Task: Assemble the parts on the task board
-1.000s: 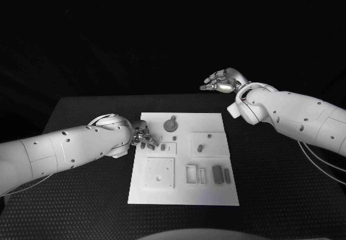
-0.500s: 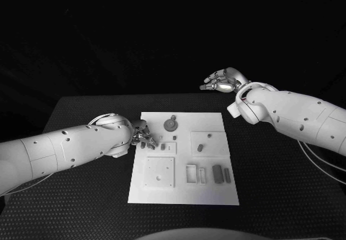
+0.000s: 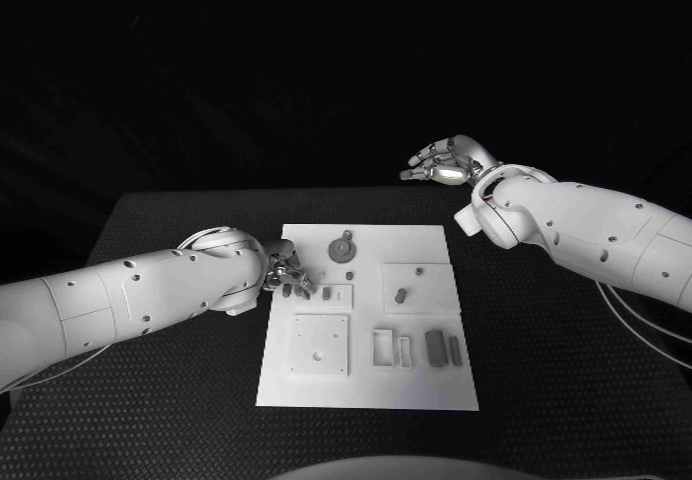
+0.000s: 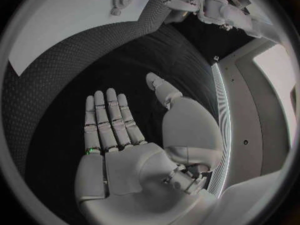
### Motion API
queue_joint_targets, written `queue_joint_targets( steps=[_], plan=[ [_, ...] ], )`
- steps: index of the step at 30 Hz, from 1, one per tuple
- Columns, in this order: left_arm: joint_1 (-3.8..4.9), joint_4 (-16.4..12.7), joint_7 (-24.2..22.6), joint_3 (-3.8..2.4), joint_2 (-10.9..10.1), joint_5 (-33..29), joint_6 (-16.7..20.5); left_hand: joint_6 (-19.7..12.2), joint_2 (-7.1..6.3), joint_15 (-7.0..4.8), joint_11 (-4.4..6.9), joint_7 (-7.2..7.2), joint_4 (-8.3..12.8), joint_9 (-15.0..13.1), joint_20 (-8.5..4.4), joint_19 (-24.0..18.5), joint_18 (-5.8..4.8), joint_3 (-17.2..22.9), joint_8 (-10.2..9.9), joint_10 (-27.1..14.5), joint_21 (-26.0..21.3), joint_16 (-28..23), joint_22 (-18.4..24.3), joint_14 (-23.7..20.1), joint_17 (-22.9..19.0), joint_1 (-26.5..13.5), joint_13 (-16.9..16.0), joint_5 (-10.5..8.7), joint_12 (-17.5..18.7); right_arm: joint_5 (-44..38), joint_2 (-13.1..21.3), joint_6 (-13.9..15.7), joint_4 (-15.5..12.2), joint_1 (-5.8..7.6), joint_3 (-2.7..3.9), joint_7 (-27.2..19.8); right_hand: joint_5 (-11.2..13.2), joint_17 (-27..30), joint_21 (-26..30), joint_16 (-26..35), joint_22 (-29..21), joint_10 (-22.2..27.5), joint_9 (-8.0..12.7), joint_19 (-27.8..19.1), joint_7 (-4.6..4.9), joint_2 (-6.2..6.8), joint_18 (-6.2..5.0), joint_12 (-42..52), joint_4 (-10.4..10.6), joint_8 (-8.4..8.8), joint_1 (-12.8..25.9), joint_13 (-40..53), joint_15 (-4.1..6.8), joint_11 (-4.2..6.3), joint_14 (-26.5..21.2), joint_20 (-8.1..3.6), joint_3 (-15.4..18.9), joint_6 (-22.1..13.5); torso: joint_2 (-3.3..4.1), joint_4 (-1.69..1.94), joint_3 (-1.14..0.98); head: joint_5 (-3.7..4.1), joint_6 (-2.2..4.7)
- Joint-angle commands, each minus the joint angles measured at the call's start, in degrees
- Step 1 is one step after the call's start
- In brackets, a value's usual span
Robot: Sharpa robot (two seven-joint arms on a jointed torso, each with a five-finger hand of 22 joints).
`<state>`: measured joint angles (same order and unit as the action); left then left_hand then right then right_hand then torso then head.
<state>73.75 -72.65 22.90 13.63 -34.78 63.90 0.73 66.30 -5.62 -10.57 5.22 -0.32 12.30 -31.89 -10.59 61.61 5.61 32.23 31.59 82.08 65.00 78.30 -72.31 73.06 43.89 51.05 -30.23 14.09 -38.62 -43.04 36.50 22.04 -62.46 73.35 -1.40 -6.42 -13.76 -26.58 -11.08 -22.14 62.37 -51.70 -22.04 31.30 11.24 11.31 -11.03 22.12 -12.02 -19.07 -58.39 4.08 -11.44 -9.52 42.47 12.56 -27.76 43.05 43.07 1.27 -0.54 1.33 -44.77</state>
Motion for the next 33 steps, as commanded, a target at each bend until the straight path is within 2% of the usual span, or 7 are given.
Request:
queue_joint_targets(
  steps=[1,4,14,26,33],
  plan=[
    [-0.01,-0.3,-0.6,0.0,0.1,-0.7,0.1,0.5,1.78,-0.43,-0.21,-0.02,1.4,0.0,-4.02,0.3,1.14,0.8,0.3,0.0,0.1,0.3,-0.1,0.1,-0.1,1.1,0.0,0.45,-0.2,-0.3,-0.1,-0.7,0.0,-0.04,0.01,-0.4,-0.4,0.1,0.3,-0.4,0.1,-0.1,0.1,0.3,0.52,0.09,0.85,-0.3,0.1,-0.24,0.3,-0.1,-0.08,-0.29,-0.5,0.15,0.1,-0.3,0.01,-0.01,0.01,0.04,-0.05],
    [-0.01,-0.3,-0.5,0.0,0.1,-0.3,0.2,0.5,2.43,-0.43,-0.2,-0.01,2.0,0.0,-4.01,0.3,1.11,0.9,0.4,0.1,0.1,0.4,-0.2,0.1,-0.1,1.5,0.1,0.44,-0.3,-0.2,0.0,-0.7,0.0,-0.04,0.01,-0.4,-0.4,0.1,0.3,-0.4,0.1,-0.1,0.1,0.3,0.52,0.09,0.85,-0.3,0.1,-0.24,0.3,-0.1,-0.09,-0.29,-0.5,0.15,0.1,-0.3,0.02,0.02,0.01,0.06,-0.05],
    [-0.02,-0.9,-0.2,0.02,0.4,1.3,0.3,0.7,3.08,-0.56,-0.03,0.06,2.8,-0.1,-4.02,0.5,1.07,1.0,0.6,0.2,0.2,0.7,-0.2,0.3,0.0,2.0,0.0,0.22,-0.6,-0.2,-0.1,-0.7,-0.1,-0.04,0.01,-0.4,-0.5,0.1,0.3,-0.4,0.1,-0.1,0.1,0.3,0.54,0.09,0.85,-0.3,0.2,-0.25,0.4,-0.1,-0.09,-0.3,-0.5,0.17,0.1,-0.3,0.01,0.02,-0.01,-0.03,-0.09],
    [-0.02,-1.2,0.1,0.03,0.5,3.1,0.7,0.8,3.15,-0.69,0.09,0.13,3.2,-0.1,-4.03,0.6,1.04,0.9,0.7,0.4,0.3,1.0,-0.3,0.4,0.1,2.0,-0.1,0.32,-0.8,-0.1,-0.1,-0.6,0.0,-0.06,0.01,-0.4,-0.5,0.2,0.4,-0.4,0.1,-0.1,0.1,0.4,0.55,0.1,0.84,-0.3,0.2,-0.26,0.5,-0.1,-0.09,-0.31,-0.5,0.18,0.2,-0.3,0.01,0.0,-0.05,-0.11,-0.04],
    [-0.03,-1.3,0.2,0.02,0.2,3.4,1.1,0.8,3.4,-0.75,0.17,0.15,3.3,-0.1,-4.05,0.7,1.06,0.9,0.7,0.3,0.3,1.1,-0.3,0.5,0.1,2.1,-0.1,0.34,-0.9,-0.1,-0.1,-0.6,0.0,-0.09,0.01,-0.5,-0.6,0.2,0.5,-0.5,0.1,-0.1,0.1,0.4,0.56,0.12,0.84,-0.3,0.3,-0.27,0.5,-0.1,-0.09,-0.32,-0.5,0.18,0.2,-0.3,0.01,-0.04,0.01,-0.13,-0.01]
  ],
)
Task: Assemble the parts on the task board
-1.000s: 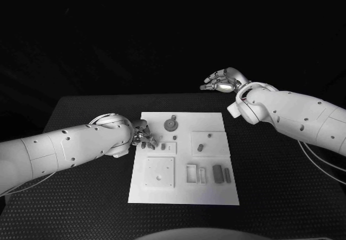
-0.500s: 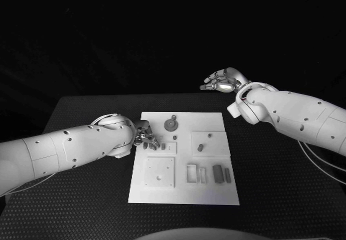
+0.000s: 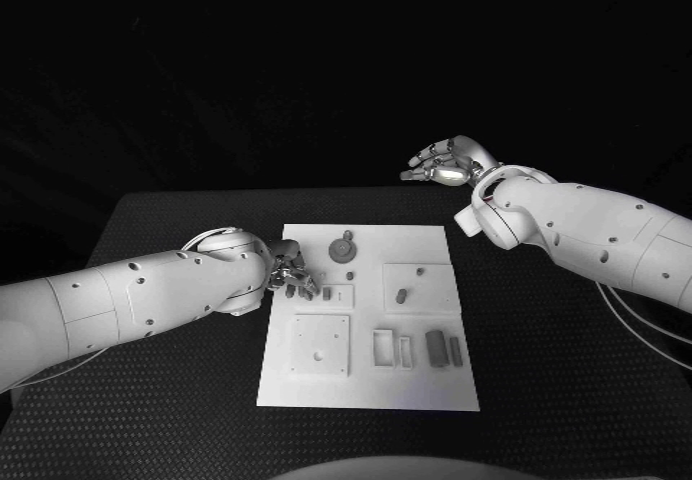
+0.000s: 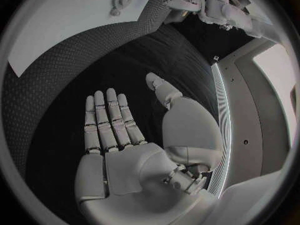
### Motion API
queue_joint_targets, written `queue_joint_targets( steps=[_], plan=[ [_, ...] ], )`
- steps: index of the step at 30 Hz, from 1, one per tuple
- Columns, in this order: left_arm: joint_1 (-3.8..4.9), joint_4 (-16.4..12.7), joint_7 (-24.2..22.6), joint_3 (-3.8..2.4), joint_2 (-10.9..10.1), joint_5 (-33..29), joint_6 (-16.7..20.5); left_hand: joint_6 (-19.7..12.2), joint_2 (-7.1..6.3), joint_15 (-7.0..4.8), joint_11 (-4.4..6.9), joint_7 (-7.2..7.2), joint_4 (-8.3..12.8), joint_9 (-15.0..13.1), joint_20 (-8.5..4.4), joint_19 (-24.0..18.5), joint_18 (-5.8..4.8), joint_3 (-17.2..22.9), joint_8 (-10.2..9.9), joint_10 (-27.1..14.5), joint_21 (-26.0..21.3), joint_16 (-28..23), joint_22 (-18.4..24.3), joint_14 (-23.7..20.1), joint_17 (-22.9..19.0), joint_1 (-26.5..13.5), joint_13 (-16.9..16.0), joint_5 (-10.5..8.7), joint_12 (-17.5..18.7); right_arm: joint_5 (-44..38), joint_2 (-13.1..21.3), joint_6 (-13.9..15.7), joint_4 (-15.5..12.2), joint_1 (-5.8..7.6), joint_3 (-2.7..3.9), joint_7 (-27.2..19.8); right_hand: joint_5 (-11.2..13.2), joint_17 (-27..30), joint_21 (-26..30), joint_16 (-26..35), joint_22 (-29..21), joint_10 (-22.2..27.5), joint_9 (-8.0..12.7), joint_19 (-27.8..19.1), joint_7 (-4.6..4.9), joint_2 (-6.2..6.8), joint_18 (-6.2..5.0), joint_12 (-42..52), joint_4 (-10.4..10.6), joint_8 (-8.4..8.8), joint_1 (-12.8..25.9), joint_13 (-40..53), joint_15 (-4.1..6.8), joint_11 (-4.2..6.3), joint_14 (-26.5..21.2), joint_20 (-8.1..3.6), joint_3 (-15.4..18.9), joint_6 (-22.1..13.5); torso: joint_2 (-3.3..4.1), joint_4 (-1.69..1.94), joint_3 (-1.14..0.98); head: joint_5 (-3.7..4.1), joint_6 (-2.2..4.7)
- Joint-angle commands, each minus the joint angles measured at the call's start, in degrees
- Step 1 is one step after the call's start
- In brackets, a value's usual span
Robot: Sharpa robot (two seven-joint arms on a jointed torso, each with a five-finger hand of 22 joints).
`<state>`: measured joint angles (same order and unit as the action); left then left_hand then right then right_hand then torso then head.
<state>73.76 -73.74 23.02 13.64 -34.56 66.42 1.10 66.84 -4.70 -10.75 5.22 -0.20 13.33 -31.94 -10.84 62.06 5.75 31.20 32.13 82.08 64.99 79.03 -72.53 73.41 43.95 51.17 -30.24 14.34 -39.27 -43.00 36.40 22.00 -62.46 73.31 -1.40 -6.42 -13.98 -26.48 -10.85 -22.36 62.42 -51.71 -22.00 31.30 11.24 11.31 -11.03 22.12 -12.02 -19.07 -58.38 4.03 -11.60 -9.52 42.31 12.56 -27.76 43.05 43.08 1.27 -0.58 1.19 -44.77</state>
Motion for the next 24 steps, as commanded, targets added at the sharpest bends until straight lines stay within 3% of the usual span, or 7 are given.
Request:
queue_joint_targets(
  steps=[1,7,24],
  plan=[
    [-0.05,-0.3,0.1,0.01,-0.1,0.9,0.8,0.3,2.56,-0.58,0.19,0.03,2.3,-0.1,-3.81,0.3,0.92,2.0,0.2,0.3,0.4,0.4,-0.1,0.2,0.1,2.0,-0.1,0.08,-0.3,-0.1,0.0,-0.6,0.0,-0.05,0.01,-0.5,-0.4,0.1,0.2,-0.2,0.1,-0.1,0.1,0.4,0.56,0.12,0.83,-0.3,0.3,-0.27,0.5,-0.1,0.06,-0.32,-0.4,0.18,0.2,-0.3,0.01,-0.04,0.07,0.05,-0.04],
    [-0.14,-0.6,0.7,0.0,-0.6,-0.8,2.7,0.3,2.75,-0.67,0.31,0.06,2.5,-0.1,-3.82,0.4,0.93,2.1,0.2,0.3,0.4,0.5,-0.1,0.2,0.1,2.1,-0.1,0.1,-0.4,-0.1,0.0,-0.6,0.0,-0.16,0.01,-0.5,-0.5,0.1,0.3,-0.3,0.1,-0.1,0.1,0.4,0.57,0.07,0.83,-0.3,0.4,-0.28,0.6,-0.1,0.07,-0.33,-0.4,0.19,0.2,-0.3,0.02,-0.03,0.1,0.11,-0.04],
    [-0.14,-1.0,0.8,0.03,-0.5,-1.0,2.6,0.4,3.05,-0.84,0.49,0.15,2.7,-0.1,-3.8,0.4,0.89,2.1,0.3,0.3,0.4,0.7,-0.1,0.4,0.1,2.1,-0.1,0.58,-0.6,0.0,0.0,-0.7,-0.1,-0.17,0.01,-0.5,-0.6,0.2,0.4,-0.3,0.1,0.0,0.1,0.4,0.58,0.07,0.82,-0.3,0.4,-0.29,0.7,-0.1,0.07,-0.34,-0.4,0.19,0.3,-0.4,-0.01,0.06,0.06,0.0,-0.08]
  ],
)
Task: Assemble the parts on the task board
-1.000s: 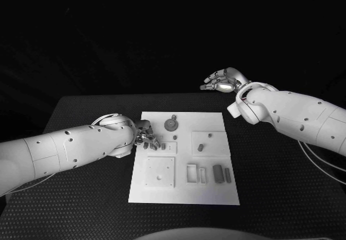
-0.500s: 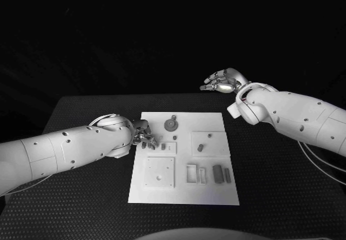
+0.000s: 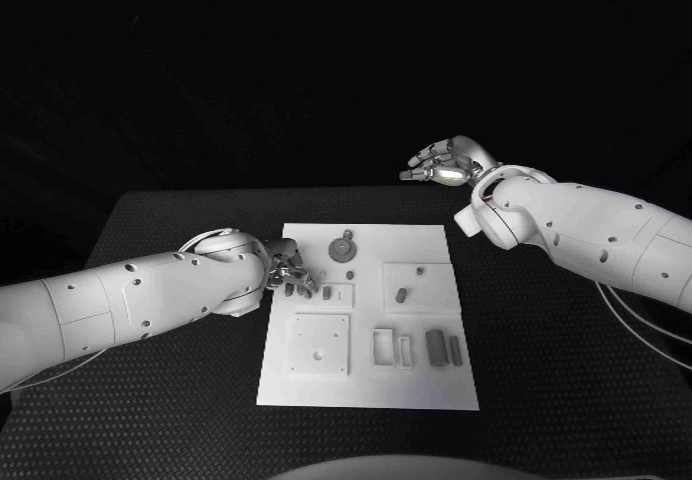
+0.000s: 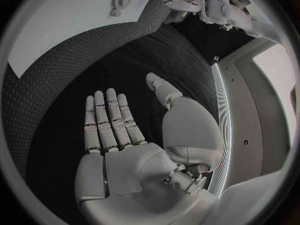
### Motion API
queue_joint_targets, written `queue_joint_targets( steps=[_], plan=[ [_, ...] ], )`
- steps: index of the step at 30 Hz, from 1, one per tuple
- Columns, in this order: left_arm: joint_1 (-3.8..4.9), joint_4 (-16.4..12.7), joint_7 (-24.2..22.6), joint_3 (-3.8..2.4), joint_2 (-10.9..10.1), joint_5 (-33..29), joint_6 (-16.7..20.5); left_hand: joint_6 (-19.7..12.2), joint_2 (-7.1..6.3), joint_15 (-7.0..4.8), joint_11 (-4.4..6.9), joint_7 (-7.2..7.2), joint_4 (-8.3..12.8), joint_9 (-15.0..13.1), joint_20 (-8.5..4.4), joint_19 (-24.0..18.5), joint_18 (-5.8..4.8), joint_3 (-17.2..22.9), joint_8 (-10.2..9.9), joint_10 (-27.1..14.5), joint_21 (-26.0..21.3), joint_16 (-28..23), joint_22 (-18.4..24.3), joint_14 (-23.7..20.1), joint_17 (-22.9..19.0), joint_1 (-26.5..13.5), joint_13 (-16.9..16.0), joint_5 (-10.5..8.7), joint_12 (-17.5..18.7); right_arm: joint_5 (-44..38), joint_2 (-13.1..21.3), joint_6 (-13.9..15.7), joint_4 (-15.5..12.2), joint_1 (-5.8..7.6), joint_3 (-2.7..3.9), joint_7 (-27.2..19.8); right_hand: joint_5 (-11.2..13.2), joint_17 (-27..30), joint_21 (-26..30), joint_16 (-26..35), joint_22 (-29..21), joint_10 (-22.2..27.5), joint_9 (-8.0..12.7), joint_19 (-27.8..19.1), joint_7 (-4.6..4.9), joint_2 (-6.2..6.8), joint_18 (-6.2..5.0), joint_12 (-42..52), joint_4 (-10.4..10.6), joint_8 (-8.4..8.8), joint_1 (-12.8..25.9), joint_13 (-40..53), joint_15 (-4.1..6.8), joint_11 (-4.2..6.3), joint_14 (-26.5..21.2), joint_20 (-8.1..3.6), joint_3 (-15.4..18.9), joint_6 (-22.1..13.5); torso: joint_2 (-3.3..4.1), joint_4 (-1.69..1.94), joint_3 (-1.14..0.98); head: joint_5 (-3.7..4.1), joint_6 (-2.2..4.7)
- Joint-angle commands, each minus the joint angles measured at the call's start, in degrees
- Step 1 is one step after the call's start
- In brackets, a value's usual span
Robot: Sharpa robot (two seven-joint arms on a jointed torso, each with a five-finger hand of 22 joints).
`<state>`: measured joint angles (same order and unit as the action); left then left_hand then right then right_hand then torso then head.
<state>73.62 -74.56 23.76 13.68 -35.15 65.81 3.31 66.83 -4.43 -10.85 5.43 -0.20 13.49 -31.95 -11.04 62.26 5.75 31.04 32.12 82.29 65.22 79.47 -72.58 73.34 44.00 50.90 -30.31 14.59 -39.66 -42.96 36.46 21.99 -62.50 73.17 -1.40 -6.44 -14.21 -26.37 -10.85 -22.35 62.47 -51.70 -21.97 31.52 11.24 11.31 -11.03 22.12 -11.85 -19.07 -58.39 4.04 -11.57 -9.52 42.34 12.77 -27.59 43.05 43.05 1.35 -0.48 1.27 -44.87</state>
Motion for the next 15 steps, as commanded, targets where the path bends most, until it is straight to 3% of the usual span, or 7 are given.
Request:
queue_joint_targets(
  steps=[1,15],
  plan=[
    [0.0,-0.2,0.1,0.0,0.1,-0.3,0.3,0.4,2.78,-0.74,0.29,0.15,2.6,0.0,-3.61,0.2,0.89,2.2,0.3,0.1,0.2,0.2,-0.1,0.5,0.1,2.4,-0.1,0.33,-0.2,-0.1,0.0,-0.7,0.0,-0.03,0.01,-0.4,-0.4,0.1,0.4,-0.3,0.1,0.0,0.1,0.2,0.58,0.07,0.82,-0.3,0.3,-0.29,0.7,-0.1,0.04,-0.34,-0.4,-0.02,0.1,-0.4,0.01,0.01,-0.05,-0.1,0.01],
    [-0.01,-0.3,0.5,0.03,0.0,1.0,-0.8,0.4,2.83,-0.78,0.32,0.16,2.6,0.0,-3.61,0.2,0.88,2.3,0.3,0.1,0.2,0.3,-0.1,0.5,0.1,2.3,-0.1,0.4,-0.3,0.0,0.0,-0.7,0.0,-0.1,0.01,-0.4,-0.4,0.1,0.4,-0.3,0.1,0.0,0.1,0.2,0.59,0.07,0.8,-0.3,0.3,-0.3,0.7,-0.1,0.04,-0.36,-0.4,-0.02,0.1,-0.4,0.03,-0.08,-0.08,-0.25,-0.06]
  ],
)
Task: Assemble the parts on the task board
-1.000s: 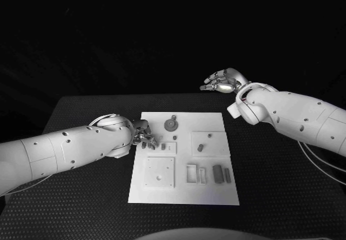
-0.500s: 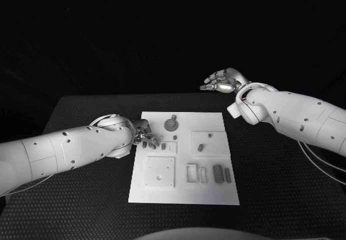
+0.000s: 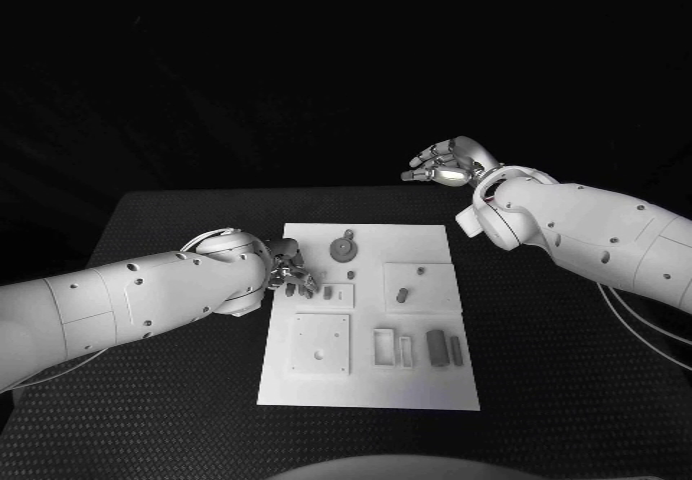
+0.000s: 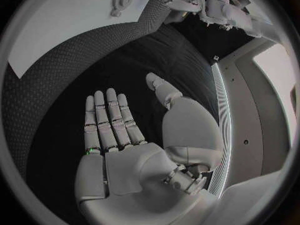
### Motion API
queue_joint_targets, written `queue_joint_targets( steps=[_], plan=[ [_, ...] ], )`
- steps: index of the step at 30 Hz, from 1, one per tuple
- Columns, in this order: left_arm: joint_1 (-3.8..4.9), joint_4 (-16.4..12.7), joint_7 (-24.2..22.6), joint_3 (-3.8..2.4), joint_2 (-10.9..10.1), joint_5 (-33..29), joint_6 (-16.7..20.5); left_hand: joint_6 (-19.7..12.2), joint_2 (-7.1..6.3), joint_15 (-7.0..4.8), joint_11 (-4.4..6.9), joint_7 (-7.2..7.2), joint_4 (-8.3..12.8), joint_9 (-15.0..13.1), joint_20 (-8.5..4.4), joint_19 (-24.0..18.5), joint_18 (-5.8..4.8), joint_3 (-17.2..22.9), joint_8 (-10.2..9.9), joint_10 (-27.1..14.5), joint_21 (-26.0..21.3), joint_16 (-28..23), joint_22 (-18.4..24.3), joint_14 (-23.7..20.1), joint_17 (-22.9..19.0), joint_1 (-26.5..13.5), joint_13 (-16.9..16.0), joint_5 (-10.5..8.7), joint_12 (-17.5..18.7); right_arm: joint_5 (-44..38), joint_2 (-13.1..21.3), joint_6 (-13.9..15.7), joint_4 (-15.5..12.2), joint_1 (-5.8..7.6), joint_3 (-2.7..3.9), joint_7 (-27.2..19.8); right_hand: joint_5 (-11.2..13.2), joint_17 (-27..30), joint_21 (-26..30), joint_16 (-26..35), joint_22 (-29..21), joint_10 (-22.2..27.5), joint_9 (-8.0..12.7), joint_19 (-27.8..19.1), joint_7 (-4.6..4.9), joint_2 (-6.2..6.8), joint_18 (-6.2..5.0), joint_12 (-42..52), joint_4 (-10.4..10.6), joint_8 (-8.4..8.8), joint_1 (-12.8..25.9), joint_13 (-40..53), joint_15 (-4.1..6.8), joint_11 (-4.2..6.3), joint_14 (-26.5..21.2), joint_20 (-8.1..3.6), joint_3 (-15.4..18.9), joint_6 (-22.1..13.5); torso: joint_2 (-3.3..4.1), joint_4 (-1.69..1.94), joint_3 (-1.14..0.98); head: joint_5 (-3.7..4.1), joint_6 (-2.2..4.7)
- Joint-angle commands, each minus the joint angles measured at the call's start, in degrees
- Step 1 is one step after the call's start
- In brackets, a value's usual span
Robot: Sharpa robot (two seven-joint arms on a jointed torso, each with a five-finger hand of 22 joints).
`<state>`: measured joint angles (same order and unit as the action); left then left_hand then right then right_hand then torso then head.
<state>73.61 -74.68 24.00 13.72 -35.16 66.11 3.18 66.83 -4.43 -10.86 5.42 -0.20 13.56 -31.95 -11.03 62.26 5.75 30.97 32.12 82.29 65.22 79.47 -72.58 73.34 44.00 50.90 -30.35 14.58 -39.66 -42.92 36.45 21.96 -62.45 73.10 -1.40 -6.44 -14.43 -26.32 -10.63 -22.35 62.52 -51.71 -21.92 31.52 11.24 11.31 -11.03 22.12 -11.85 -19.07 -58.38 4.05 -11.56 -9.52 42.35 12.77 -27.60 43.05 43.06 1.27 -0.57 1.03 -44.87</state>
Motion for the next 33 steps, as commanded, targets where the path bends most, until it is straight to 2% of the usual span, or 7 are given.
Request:
queue_joint_targets(
  steps=[1,10,20,33],
  plan=[
    [0.0,-0.1,0.2,0.0,0.0,0.7,-0.7,0.4,2.83,-0.77,0.32,0.16,2.6,0.0,-3.61,0.2,0.89,2.3,0.3,0.1,0.2,0.3,-0.1,0.5,0.1,2.3,-0.1,0.41,-0.3,0.0,0.0,-0.7,-0.1,-0.03,0.01,-0.4,-0.2,0.1,0.2,-0.4,0.1,0.0,0.1,0.2,0.59,0.07,0.8,-0.3,0.3,-0.3,0.7,-0.1,0.03,-0.36,-0.4,-0.02,0.1,-0.4,0.03,-0.01,0.01,-0.01,-0.06],
    [-0.01,0.4,0.1,0.0,-0.2,0.9,0.0,0.4,2.84,-0.78,0.33,0.18,2.6,0.0,-3.62,0.2,0.89,2.3,0.4,0.0,0.2,0.3,-0.1,0.5,0.1,2.4,-0.1,0.47,-0.3,0.2,0.1,-0.9,-0.3,-0.09,0.01,-0.5,-0.2,0.1,0.3,-0.4,0.1,0.0,0.1,0.3,0.61,0.07,0.8,-0.3,0.4,-0.31,0.8,-0.1,0.03,-0.37,-0.4,-0.01,0.1,-0.4,0.0,0.08,0.07,-0.02,0.02],
    [-0.05,0.0,-0.1,0.01,-0.1,1.0,-0.3,0.4,2.83,-0.79,0.34,0.18,2.6,0.0,-3.62,0.2,0.89,2.4,0.4,0.0,0.3,0.3,-0.1,0.5,0.1,2.3,-0.1,0.51,-0.4,0.2,0.0,-0.9,-0.3,-0.14,0.01,-0.5,-0.3,0.1,0.3,-0.4,0.1,0.0,0.1,0.3,0.62,0.07,0.79,-0.3,0.4,-0.32,0.8,-0.1,0.03,-0.38,-0.4,0.0,0.2,-0.4,0.03,0.02,0.08,-0.13,-0.01],
    [-0.05,-0.1,-0.2,0.01,-0.1,1.0,-0.4,0.4,2.62,-0.79,0.32,0.18,2.6,0.0,-3.61,0.2,0.88,2.3,0.4,0.0,0.3,0.3,-0.1,0.5,0.0,2.3,-0.1,0.46,-0.4,0.2,0.1,-0.9,-0.4,-0.14,0.01,-0.4,-0.3,0.2,0.4,-0.4,0.1,0.0,0.1,0.3,0.63,0.09,0.79,-0.3,0.4,-0.33,0.9,-0.1,0.03,-0.39,-0.5,0.0,0.2,-0.4,0.02,0.0,-0.03,-0.18,-0.09]
  ],
)
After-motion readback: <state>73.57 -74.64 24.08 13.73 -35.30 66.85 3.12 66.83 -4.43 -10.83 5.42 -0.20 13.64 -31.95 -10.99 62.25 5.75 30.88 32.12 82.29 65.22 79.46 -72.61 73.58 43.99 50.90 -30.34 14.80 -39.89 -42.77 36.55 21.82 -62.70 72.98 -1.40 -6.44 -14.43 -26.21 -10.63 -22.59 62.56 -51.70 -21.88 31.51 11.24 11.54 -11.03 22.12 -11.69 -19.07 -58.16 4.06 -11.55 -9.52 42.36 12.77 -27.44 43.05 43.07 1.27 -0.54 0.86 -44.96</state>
